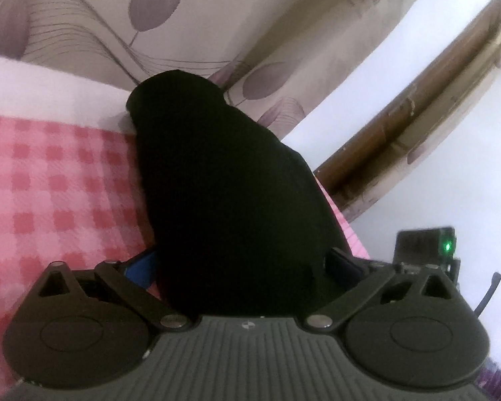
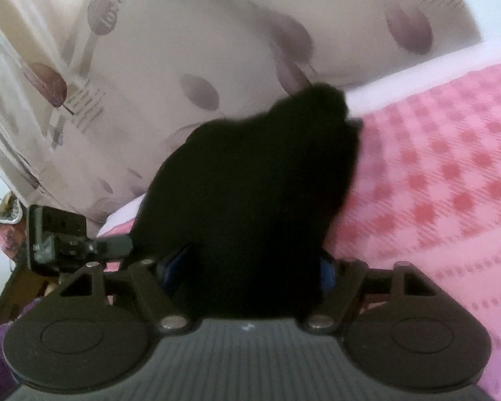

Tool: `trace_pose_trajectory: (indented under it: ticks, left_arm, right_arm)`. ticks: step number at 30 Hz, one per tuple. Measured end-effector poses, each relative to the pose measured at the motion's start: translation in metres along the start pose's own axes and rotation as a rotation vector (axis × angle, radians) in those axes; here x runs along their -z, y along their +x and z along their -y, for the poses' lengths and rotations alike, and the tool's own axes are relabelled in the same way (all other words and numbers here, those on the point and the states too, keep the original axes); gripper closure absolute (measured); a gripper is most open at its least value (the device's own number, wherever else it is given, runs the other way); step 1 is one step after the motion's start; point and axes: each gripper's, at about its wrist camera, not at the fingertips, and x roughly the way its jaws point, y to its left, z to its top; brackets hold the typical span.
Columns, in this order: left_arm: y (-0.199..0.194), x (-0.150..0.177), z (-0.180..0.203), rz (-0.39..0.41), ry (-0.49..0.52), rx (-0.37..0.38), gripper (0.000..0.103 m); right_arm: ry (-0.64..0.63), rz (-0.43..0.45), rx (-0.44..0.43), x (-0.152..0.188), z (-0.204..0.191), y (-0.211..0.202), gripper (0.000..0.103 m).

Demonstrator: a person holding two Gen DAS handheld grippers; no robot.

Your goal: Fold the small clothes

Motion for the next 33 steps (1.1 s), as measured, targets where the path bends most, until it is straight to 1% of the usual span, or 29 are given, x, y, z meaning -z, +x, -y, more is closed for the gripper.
trace_pose_trajectory:
  ticks: [1,2,3,4,5,6,7,10,12,17,20,23,28,33]
  left_arm:
    - [0.003,-0.001,0.002,0.005,0.016,-0.021,0.015]
    - [0.005,0.0,0.003,0.011,0.026,-0.041,0.021]
    - [0.008,0.0,0.004,0.019,0.028,-0.061,0.03]
    - [0.008,0.001,0.004,0.028,0.029,-0.08,0.038]
    - [0.008,0.001,0.006,0.031,0.038,-0.103,0.041]
    - [0.009,0.002,0.01,0.034,0.052,-0.126,0.046]
    - [0.009,0.005,0.015,0.041,0.069,-0.158,0.049]
    - [0.008,0.01,0.034,0.072,0.103,-0.23,0.057]
    - [0.006,0.015,0.048,0.091,0.128,-0.278,0.058]
    - [-0.016,0.024,0.076,0.1,0.19,-0.347,0.059]
    - [-0.039,0.031,0.087,0.113,0.194,-0.362,0.059]
    - [-0.063,0.041,0.101,0.129,0.221,-0.39,0.059]
    - [-0.105,0.063,0.124,0.144,0.26,-0.428,0.059]
    - [-0.144,0.085,0.139,0.167,0.265,-0.457,0.06]
  right_arm:
    - [0.007,-0.005,-0.019,-0.003,0.002,0.005,0.027]
    - [0.012,-0.005,-0.028,-0.005,0.002,0.009,0.028]
    - [0.016,-0.01,-0.031,-0.006,0.002,0.014,0.036]
    - [-0.001,-0.015,-0.014,-0.005,-0.001,0.017,0.049]
    - [-0.027,-0.03,0.001,-0.005,-0.007,0.019,0.054]
    - [-0.061,-0.034,0.02,-0.003,-0.014,0.02,0.057]
    - [-0.084,-0.028,0.036,-0.001,-0.019,0.02,0.06]
    - [-0.098,0.003,0.067,0.004,-0.03,0.016,0.063]
    - [-0.1,0.032,0.068,0.01,-0.039,0.011,0.064]
    - [-0.095,0.06,0.06,0.023,-0.069,-0.001,0.064]
    - [-0.099,0.076,0.05,0.031,-0.089,-0.01,0.064]
    - [-0.091,0.093,0.03,0.042,-0.11,-0.02,0.064]
    - [-0.11,0.094,0.005,0.062,-0.145,-0.032,0.064]
    - [-0.129,0.094,-0.022,0.081,-0.177,-0.04,0.064]
